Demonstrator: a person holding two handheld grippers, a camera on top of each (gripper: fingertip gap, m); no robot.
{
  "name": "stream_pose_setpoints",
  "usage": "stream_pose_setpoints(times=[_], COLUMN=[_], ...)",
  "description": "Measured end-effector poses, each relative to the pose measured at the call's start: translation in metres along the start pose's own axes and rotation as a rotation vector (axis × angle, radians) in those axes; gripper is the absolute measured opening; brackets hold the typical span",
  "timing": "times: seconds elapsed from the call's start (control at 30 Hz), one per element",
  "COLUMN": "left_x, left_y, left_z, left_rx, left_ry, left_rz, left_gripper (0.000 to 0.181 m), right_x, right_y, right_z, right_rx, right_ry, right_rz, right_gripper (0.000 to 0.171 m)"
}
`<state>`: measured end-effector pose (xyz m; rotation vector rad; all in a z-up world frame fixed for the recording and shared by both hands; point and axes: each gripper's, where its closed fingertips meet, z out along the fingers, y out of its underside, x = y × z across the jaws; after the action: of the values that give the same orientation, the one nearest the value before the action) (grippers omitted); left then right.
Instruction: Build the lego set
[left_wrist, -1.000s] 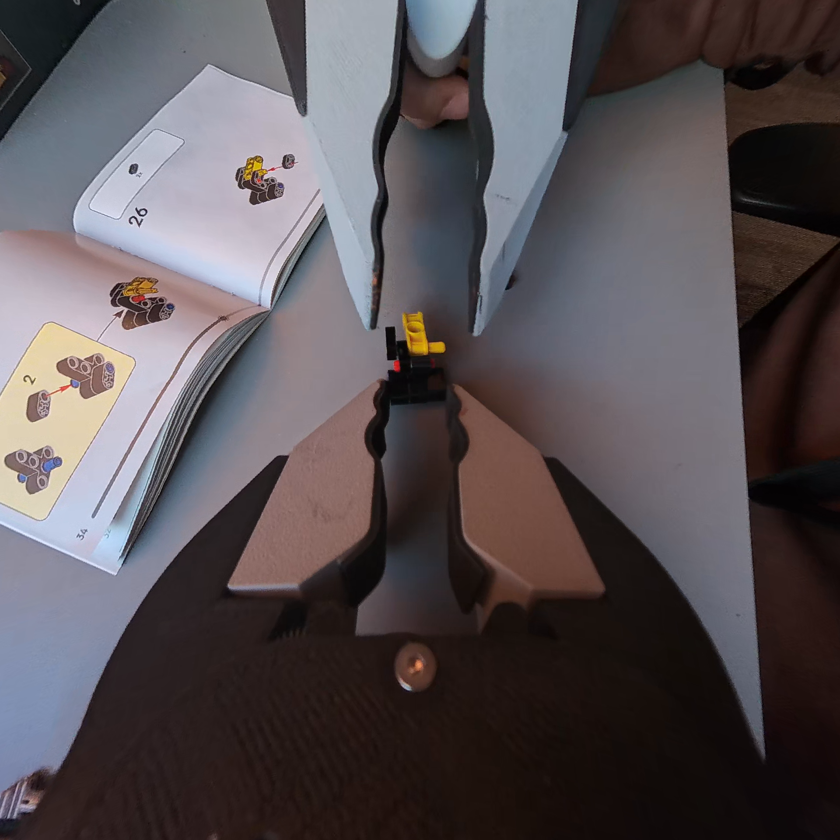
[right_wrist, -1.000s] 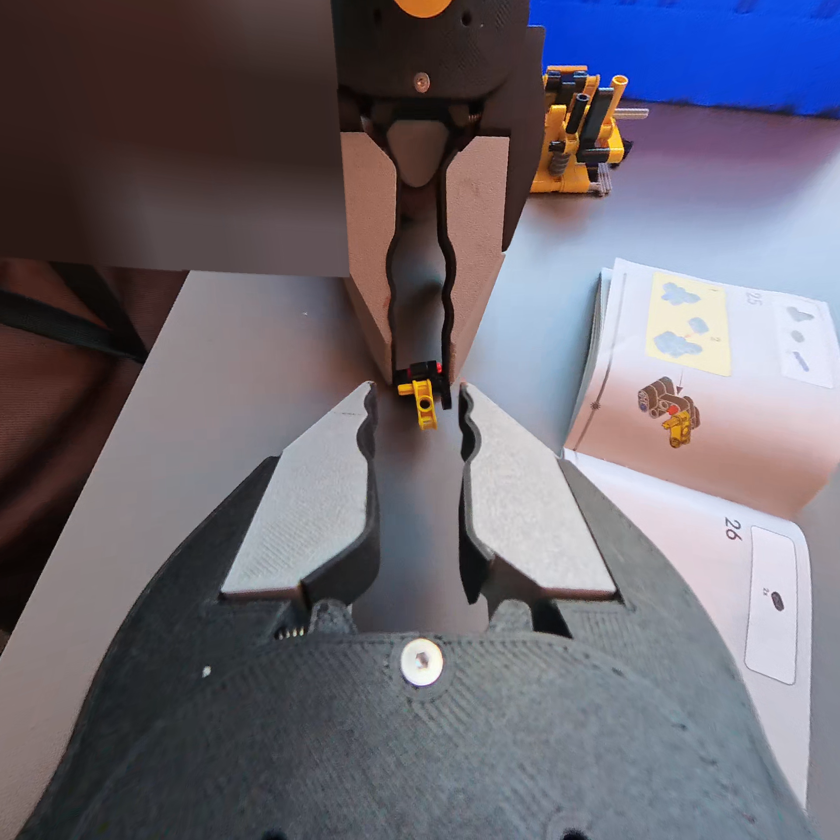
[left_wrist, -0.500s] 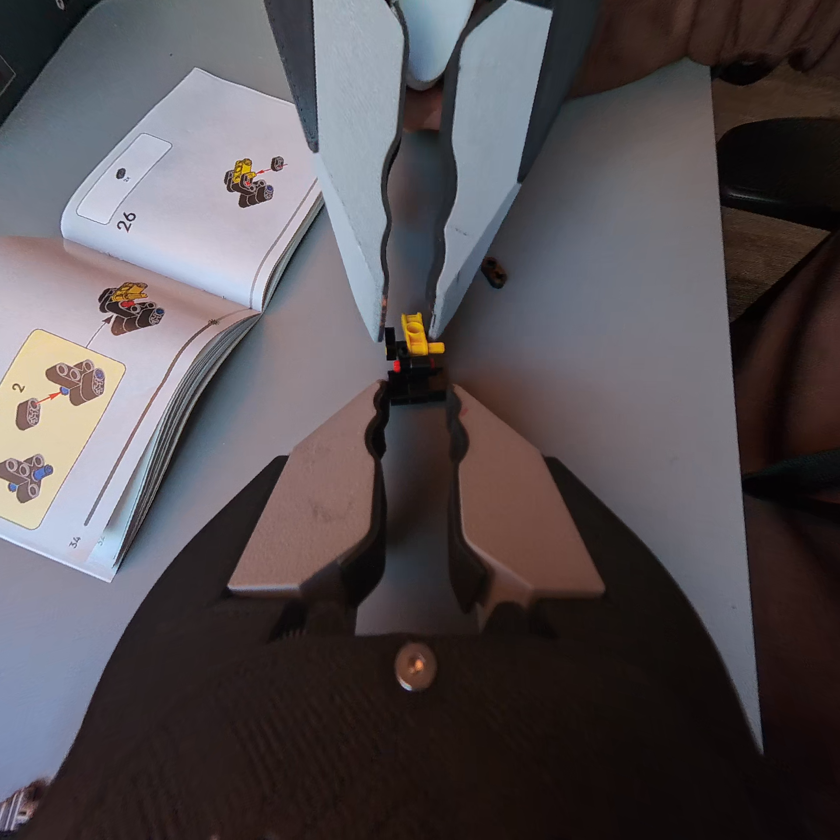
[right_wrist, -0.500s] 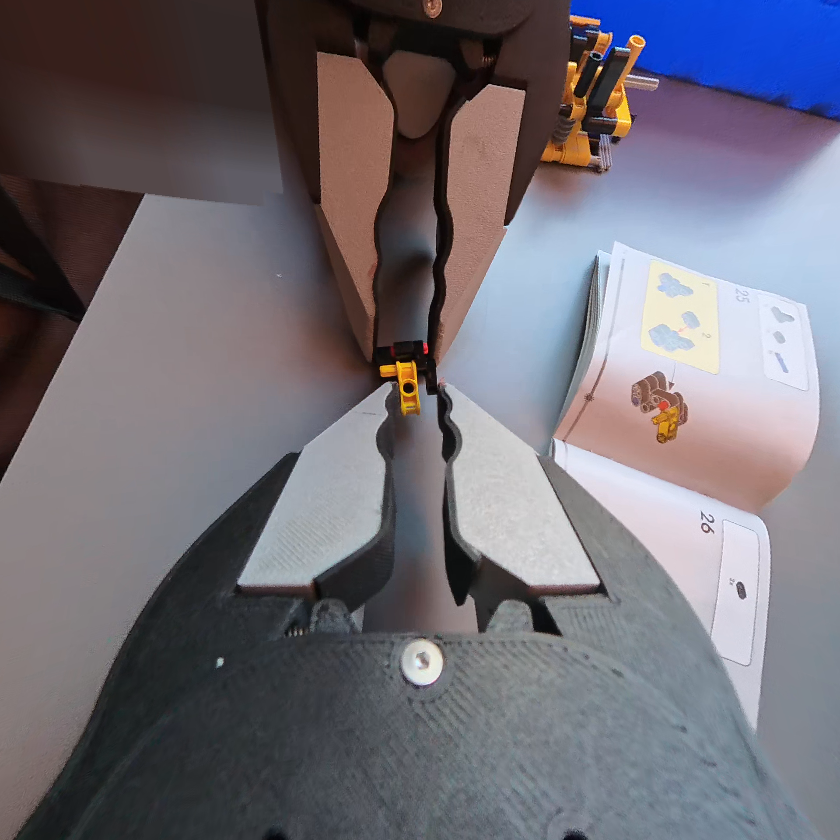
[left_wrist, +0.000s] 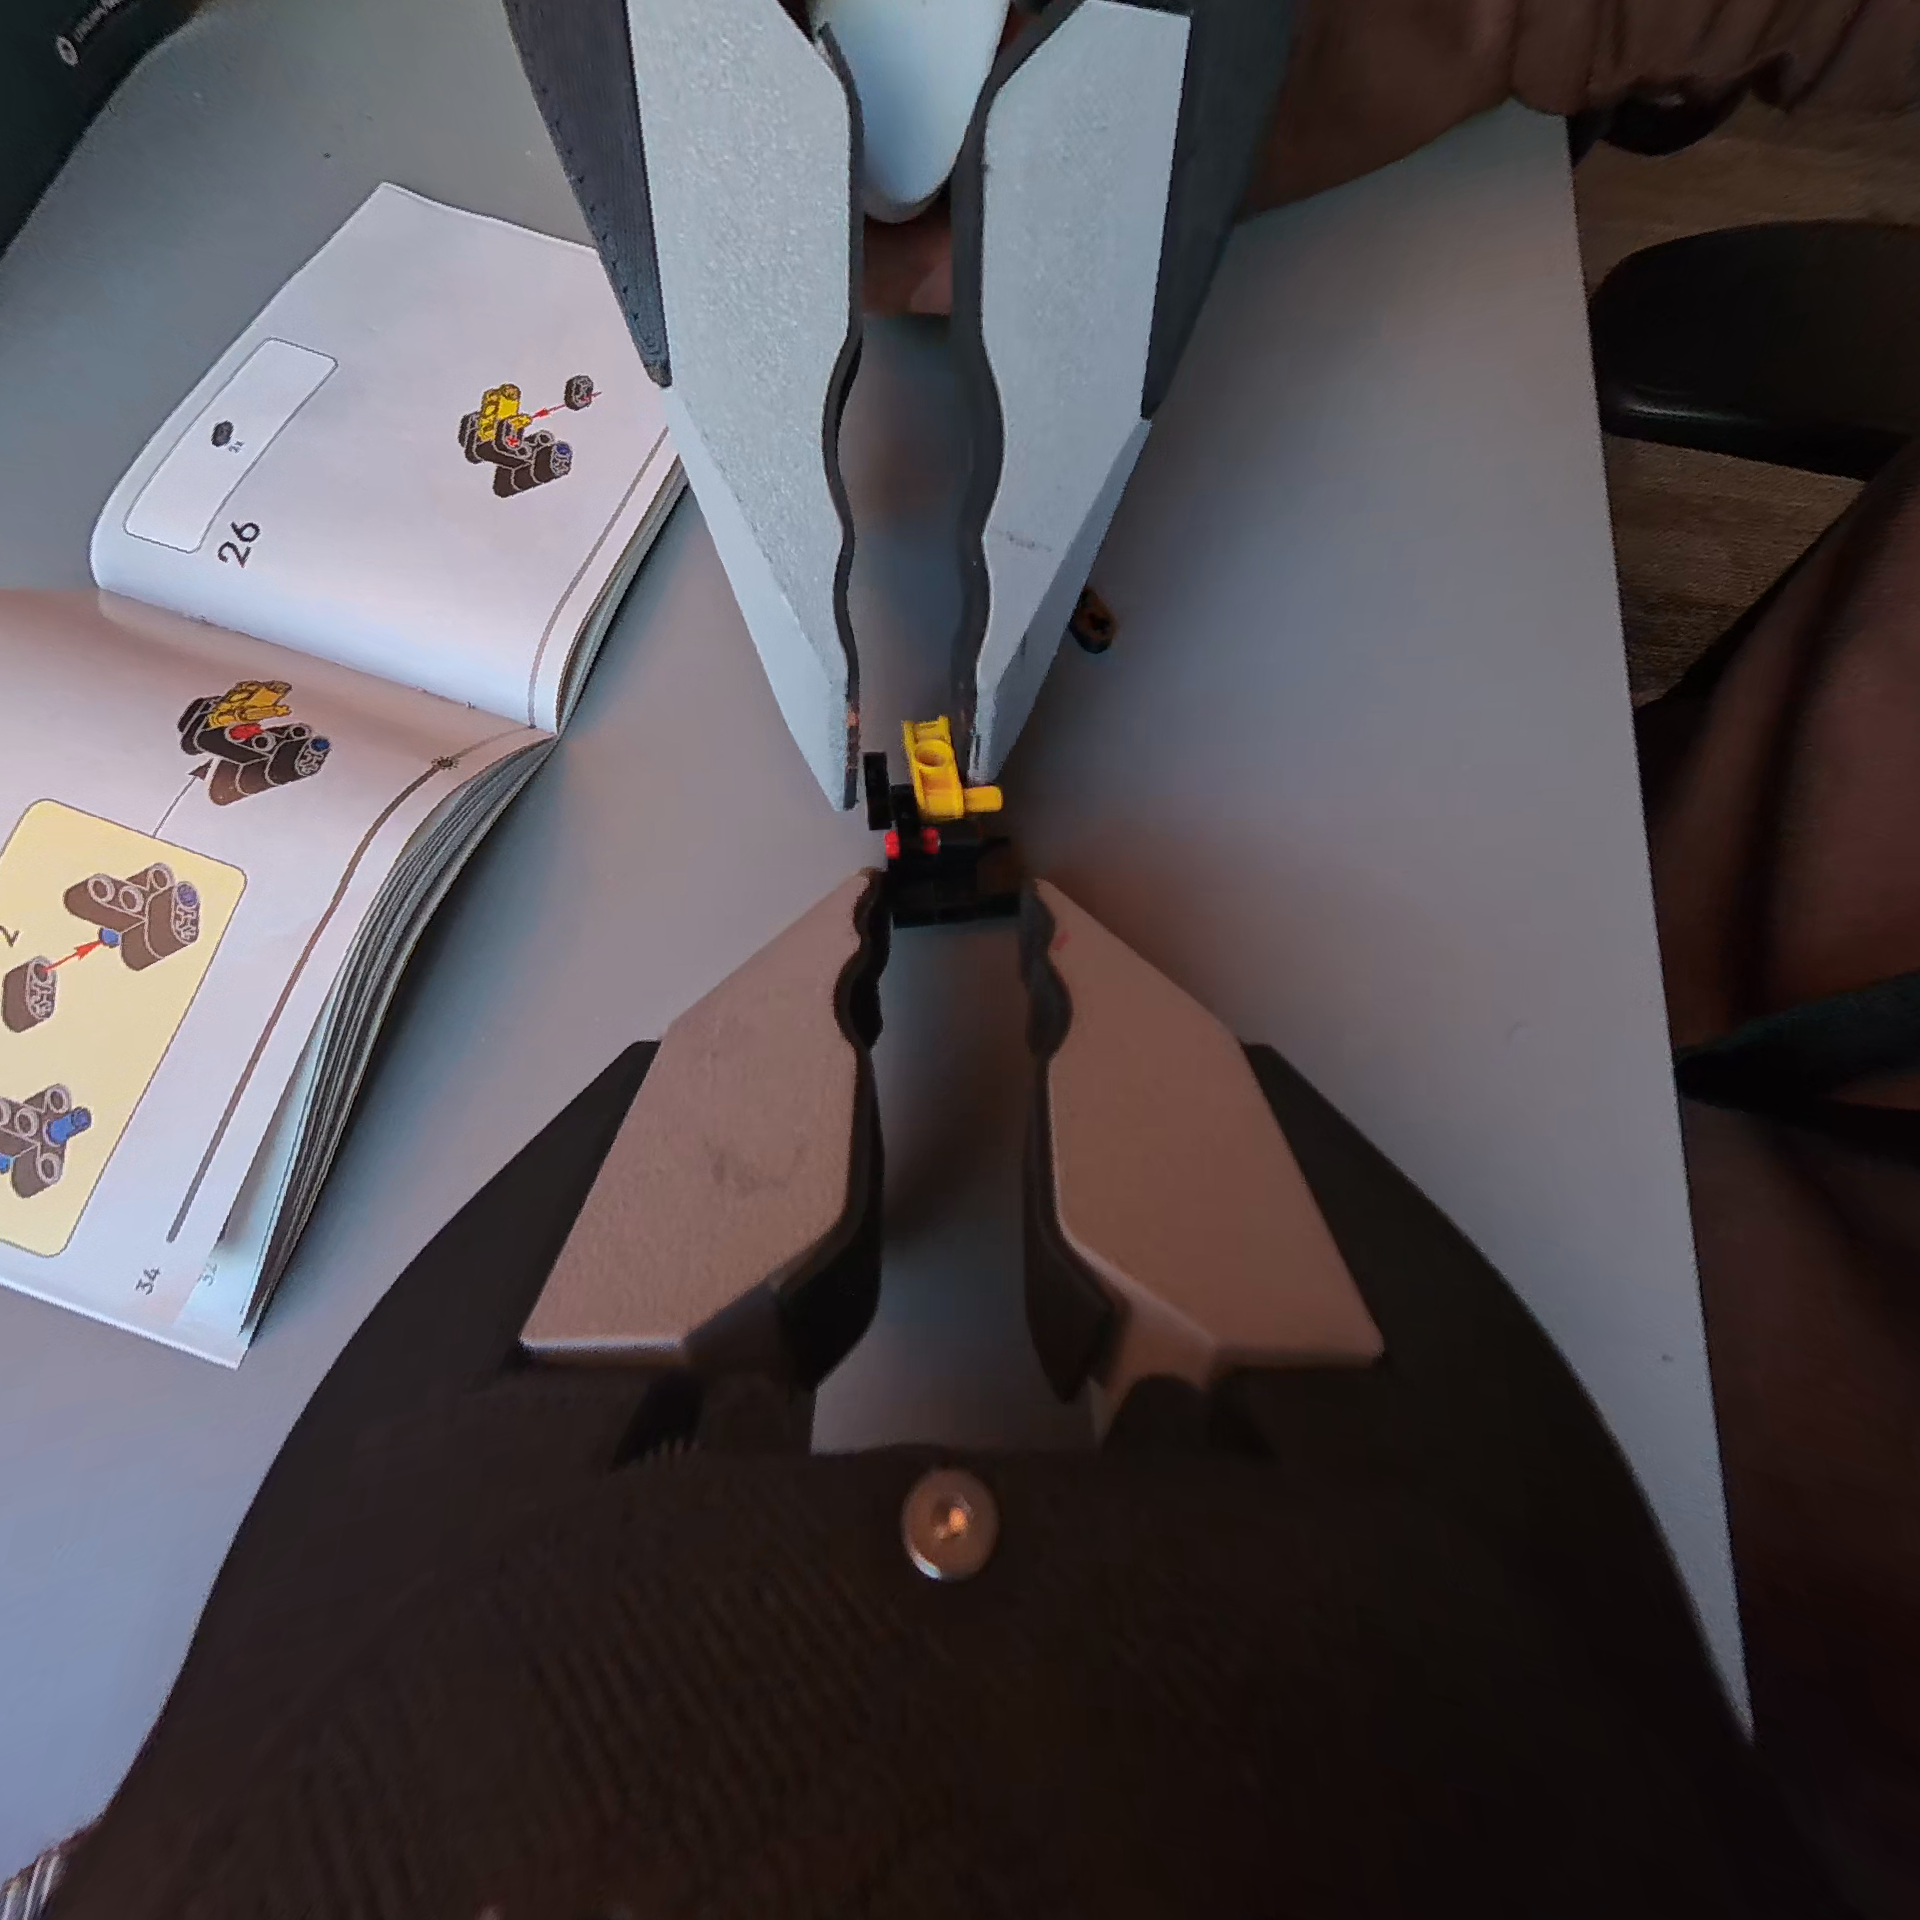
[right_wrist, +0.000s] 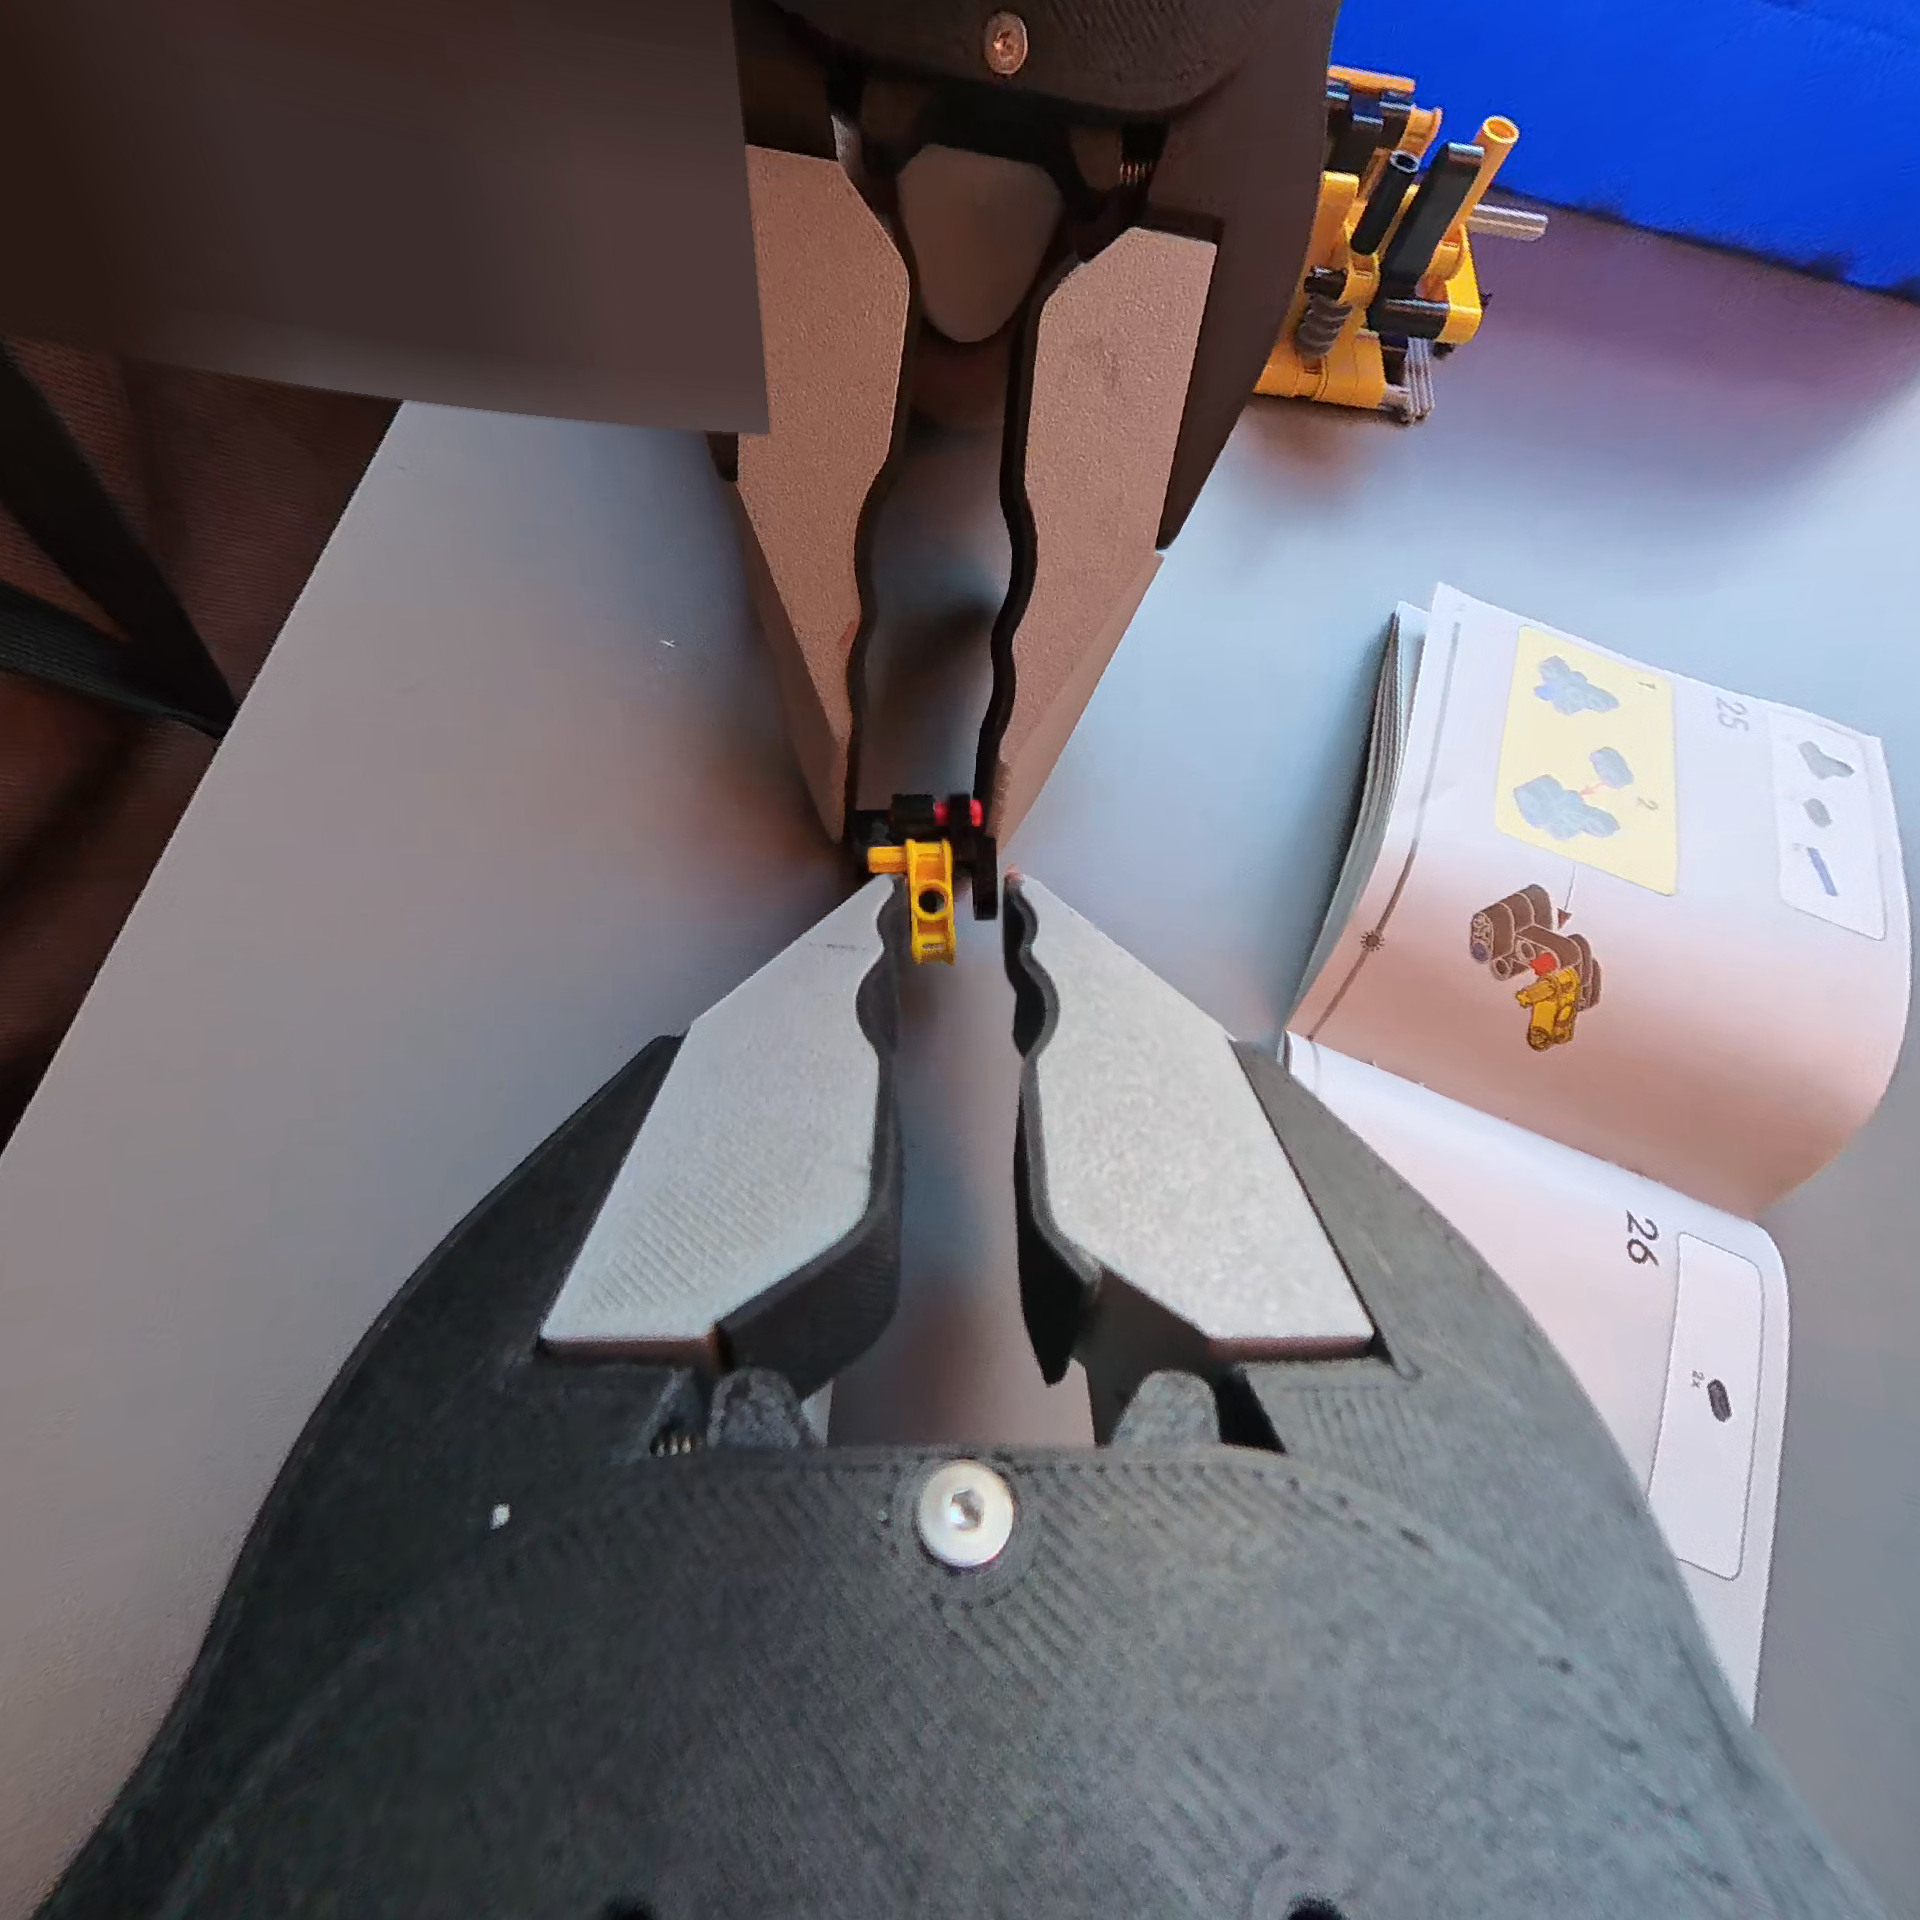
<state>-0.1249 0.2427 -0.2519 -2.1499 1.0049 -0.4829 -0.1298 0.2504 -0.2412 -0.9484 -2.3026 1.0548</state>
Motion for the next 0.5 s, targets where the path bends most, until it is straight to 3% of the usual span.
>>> stream_pose_setpoints(times=[0.5], left_x=[-0.0003], left_y=[0.0001], left_z=[0.0001], left_rx=[-0.001], left_ry=[0.001], left_rz=[-0.006], left_gripper=[0.022], right_x=[-0.0046], right_y=[-0.0011], right_z=[-0.0009], right_rx=[0.006], right_ry=[0.015], right_rz=[-0.069], right_gripper=[0.014])
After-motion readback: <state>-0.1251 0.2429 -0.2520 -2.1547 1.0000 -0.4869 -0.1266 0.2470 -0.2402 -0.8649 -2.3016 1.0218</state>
